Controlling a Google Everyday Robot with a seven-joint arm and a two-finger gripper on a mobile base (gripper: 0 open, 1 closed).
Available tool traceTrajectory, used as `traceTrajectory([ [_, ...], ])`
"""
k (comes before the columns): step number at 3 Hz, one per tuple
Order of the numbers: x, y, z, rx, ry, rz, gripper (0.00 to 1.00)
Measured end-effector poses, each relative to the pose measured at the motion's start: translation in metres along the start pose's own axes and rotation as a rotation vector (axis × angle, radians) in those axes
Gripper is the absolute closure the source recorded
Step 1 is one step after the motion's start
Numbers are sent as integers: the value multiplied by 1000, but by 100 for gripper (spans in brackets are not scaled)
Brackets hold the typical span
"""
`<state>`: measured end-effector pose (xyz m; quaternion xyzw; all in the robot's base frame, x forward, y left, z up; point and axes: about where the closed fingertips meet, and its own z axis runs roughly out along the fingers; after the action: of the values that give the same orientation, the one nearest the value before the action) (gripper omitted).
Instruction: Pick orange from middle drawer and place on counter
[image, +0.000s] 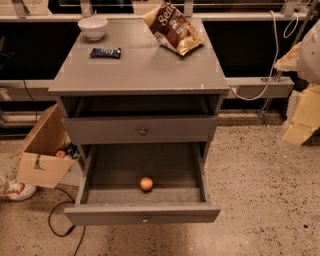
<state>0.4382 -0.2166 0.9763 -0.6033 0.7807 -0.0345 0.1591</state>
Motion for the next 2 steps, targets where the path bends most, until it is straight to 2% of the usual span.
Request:
traceTrajectory([
  [1,0,0,0,0,0,0,0],
  [2,-1,1,21,-9,-67,32,0],
])
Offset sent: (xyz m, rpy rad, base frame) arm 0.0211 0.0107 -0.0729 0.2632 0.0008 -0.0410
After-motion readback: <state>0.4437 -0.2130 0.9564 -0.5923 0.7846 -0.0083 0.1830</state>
